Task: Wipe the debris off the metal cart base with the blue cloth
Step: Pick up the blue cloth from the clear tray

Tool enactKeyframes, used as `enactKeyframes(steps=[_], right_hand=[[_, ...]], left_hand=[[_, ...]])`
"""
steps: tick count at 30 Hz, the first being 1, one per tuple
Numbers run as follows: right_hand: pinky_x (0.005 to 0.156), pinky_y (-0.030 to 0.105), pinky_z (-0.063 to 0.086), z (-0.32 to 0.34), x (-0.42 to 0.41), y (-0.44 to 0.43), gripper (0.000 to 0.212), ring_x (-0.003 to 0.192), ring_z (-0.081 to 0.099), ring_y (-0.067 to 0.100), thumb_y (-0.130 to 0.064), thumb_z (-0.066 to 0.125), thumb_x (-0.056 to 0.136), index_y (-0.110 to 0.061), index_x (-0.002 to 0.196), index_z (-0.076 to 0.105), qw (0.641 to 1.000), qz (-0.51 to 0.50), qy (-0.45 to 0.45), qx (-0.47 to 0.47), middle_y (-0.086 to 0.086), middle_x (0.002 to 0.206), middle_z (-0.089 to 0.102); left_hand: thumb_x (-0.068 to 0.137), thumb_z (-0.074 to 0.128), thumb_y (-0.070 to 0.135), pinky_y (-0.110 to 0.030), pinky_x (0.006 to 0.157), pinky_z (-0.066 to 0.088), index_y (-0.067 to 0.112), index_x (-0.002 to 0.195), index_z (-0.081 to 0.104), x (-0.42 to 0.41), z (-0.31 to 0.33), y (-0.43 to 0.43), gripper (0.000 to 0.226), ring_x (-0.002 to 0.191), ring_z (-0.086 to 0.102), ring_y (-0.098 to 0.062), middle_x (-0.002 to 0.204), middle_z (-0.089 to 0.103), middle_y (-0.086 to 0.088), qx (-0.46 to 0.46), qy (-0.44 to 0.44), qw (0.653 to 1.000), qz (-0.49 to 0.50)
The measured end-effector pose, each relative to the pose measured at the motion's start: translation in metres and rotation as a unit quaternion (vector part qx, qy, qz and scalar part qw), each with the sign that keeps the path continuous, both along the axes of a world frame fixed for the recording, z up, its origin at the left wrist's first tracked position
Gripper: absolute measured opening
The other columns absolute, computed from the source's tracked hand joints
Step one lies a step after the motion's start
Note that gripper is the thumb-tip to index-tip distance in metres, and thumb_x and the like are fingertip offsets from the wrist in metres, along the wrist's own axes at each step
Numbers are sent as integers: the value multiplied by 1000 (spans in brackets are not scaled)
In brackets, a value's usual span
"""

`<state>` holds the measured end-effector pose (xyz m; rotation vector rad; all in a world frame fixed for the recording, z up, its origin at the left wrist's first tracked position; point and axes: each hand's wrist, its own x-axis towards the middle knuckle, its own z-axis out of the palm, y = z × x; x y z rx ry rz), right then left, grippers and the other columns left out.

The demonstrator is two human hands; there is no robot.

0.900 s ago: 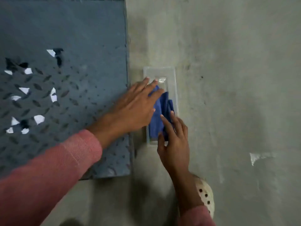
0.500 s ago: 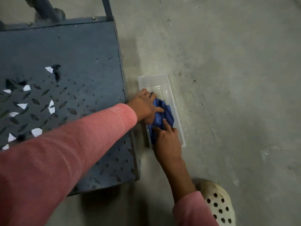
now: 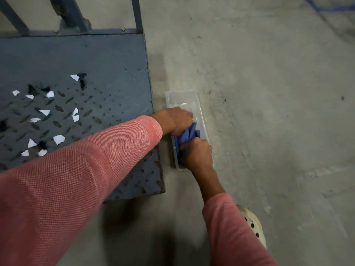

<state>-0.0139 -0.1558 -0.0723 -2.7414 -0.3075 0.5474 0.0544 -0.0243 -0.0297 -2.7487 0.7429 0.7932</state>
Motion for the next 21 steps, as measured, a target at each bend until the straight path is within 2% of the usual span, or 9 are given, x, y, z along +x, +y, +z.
enactKeyframes(steps=[2, 4, 6, 8, 11, 14, 17, 19, 21], right_hand=[[81, 32, 52, 12, -7, -4, 28, 94, 70, 29, -20, 79, 81, -25, 109, 79, 998, -19, -32, 49, 8, 106, 76], [69, 28, 43, 27, -17, -3, 35, 83, 67, 36, -17, 81, 74, -25, 108, 80, 986, -50, -119, 105, 12, 96, 76], [65, 26, 35, 44, -25, 2, 39, 73, 61, 34, -11, 79, 69, -22, 106, 81, 964, -62, -206, 158, 11, 87, 74], [67, 25, 37, 61, -32, 10, 41, 76, 59, 30, -7, 80, 68, -19, 106, 81, 942, -61, -265, 195, 8, 93, 75], [73, 22, 37, 90, -35, 25, 38, 88, 58, 24, -7, 78, 73, -22, 108, 80, 920, -55, -305, 240, 2, 107, 73], [76, 20, 40, 117, -42, 46, 38, 93, 58, 22, -8, 76, 74, -24, 108, 79, 912, -26, -310, 267, 0, 109, 71], [82, 20, 41, 126, -64, 63, 39, 102, 60, 22, -11, 75, 75, -24, 111, 78, 930, 12, -246, 272, 2, 113, 69], [90, 19, 38, 116, -82, 65, 40, 111, 59, 26, -10, 75, 75, -21, 113, 77, 951, 34, -186, 244, 7, 121, 67], [97, 17, 34, 107, -99, 62, 41, 120, 52, 27, -11, 75, 76, -20, 117, 76, 962, 31, -165, 217, 9, 132, 63]], left_hand=[[104, 52, 13, -40, 100, 45, 9, 135, 61, -2, 17, 4, 32, 121, 61, -34, 136, 55, -11, -28, -21, 999, 0], [104, 53, 14, -43, 97, 48, 7, 134, 62, -2, 32, 14, 32, 115, 63, -36, 132, 55, -12, -73, -53, 996, 3], [102, 55, 10, -46, 96, 50, 5, 140, 59, -4, 52, 28, 39, 113, 63, -37, 132, 57, -14, -126, -98, 987, 5], [99, 55, 3, -46, 99, 50, 2, 148, 54, -8, 79, 45, 49, 117, 62, -39, 137, 57, -17, -169, -155, 973, 3], [98, 52, -4, -47, 104, 50, 0, 151, 49, -23, 125, 80, 54, 123, 60, -40, 141, 56, -19, -193, -213, 957, 32], [100, 49, -2, -45, 106, 46, 2, 149, 54, -50, 150, 116, 50, 126, 58, -38, 140, 59, -18, -197, -226, 949, 99], [100, 45, 10, -42, 116, 40, 5, 152, 50, -90, 145, 138, 53, 137, 53, -37, 149, 54, -19, -219, -205, 940, 164], [103, 46, 11, -43, 127, 28, 14, 165, 25, -113, 128, 146, 66, 154, 35, -34, 171, 26, -15, -198, -126, 951, 203], [107, 47, 20, -52, 126, 28, 23, 168, -2, -136, 108, 148, 79, 157, 25, -37, 176, 2, -12, -133, -89, 952, 262]])
